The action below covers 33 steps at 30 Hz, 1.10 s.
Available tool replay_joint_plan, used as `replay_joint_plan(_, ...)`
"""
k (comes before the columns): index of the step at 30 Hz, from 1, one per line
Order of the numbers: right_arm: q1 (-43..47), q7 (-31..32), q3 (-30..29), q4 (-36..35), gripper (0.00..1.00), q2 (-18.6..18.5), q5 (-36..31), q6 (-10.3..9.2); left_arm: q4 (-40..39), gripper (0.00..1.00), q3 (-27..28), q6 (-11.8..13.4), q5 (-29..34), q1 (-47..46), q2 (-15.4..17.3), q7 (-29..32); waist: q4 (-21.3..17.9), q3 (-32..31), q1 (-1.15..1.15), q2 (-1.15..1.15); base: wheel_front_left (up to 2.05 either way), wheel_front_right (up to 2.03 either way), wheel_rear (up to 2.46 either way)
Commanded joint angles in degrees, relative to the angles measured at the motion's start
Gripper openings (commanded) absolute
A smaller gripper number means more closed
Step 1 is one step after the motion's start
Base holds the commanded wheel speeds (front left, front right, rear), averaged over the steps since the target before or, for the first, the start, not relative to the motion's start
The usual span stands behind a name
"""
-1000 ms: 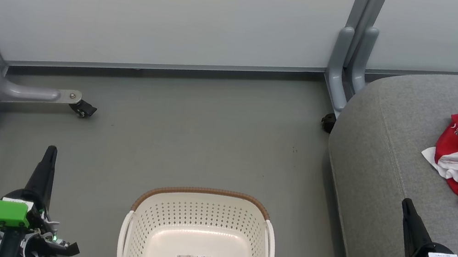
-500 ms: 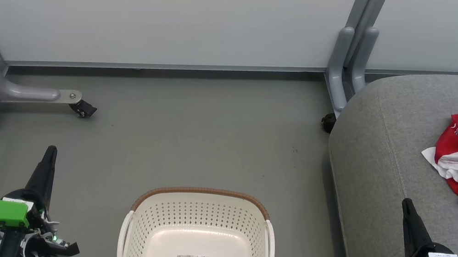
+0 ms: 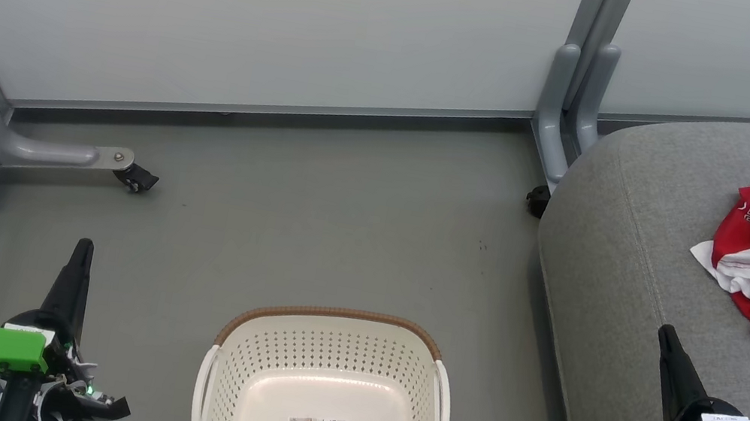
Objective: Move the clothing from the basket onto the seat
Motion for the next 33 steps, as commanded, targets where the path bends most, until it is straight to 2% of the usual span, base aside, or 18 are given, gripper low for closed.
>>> replay_joint_plan(1,-0.5,0.1,-0.2,0.1,0.0,-0.3,0.2,-0.02,-0.1,0.0,0.2,-0.4,-0.2,-0.6,0.0,0.2,0.0,0.0,0.0,0.0,0.0,0.0,0.0)
replay_joint_plan(33,-0.5,0.1,-0.1,0.1,0.0,-0.3,0.2,-0.02,-0.2,0.0,0.1,-0.4,-0.2,-0.6,0.0,0.2,0.0,0.0,0.0,0.0,0.0,0.0,0.0)
